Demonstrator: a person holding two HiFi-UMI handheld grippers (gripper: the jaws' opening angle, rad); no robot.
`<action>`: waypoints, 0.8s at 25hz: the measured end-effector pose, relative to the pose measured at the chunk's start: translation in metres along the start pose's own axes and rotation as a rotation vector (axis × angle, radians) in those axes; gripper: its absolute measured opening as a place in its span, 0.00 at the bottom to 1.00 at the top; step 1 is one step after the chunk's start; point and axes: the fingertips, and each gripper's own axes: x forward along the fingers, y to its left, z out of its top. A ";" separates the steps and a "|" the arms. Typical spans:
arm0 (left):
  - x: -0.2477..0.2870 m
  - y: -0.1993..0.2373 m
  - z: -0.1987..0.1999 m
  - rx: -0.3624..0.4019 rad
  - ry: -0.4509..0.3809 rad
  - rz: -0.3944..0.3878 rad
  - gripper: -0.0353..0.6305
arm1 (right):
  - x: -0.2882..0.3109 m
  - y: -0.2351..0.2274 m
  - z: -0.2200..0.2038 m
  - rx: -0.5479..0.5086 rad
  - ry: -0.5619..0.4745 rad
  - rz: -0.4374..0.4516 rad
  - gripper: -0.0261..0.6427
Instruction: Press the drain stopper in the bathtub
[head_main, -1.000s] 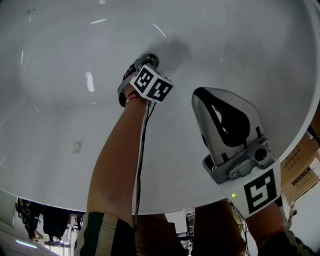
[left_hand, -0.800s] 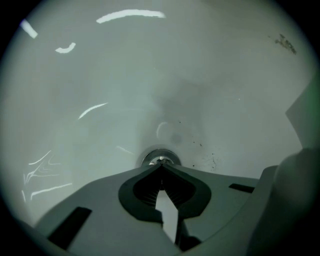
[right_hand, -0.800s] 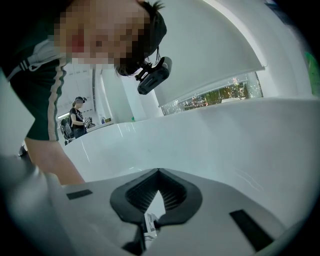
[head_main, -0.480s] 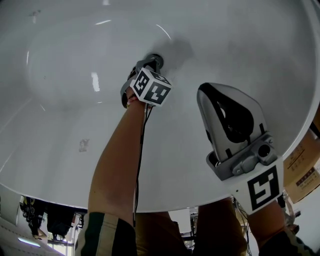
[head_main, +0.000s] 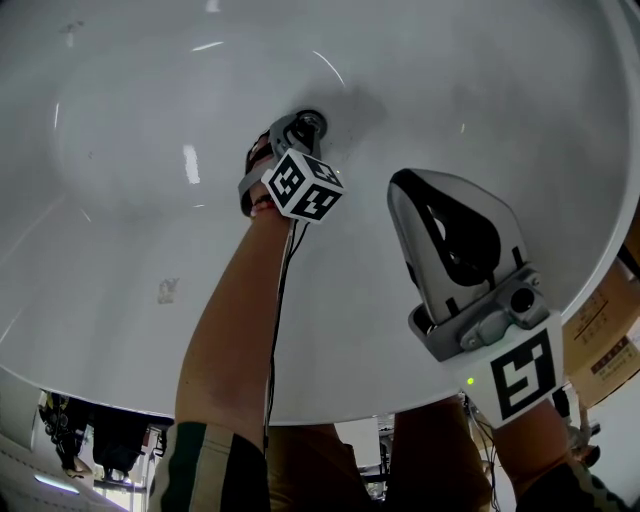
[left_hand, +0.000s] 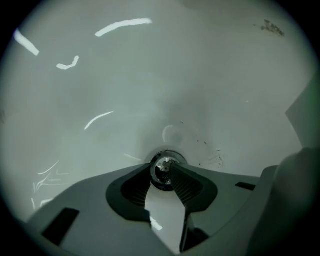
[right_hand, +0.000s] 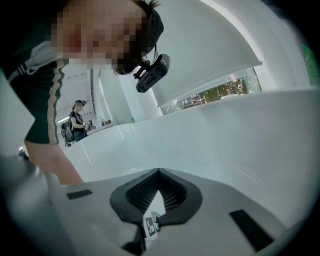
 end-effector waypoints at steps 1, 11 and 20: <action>0.000 -0.001 0.001 0.002 -0.003 -0.024 0.23 | 0.000 0.000 0.000 0.000 0.000 0.002 0.06; 0.012 -0.013 -0.009 0.002 0.042 -0.148 0.34 | 0.000 0.002 0.001 0.008 -0.014 0.013 0.06; 0.015 -0.010 -0.009 -0.290 0.072 -0.089 0.32 | 0.000 0.001 0.003 0.009 -0.029 0.004 0.06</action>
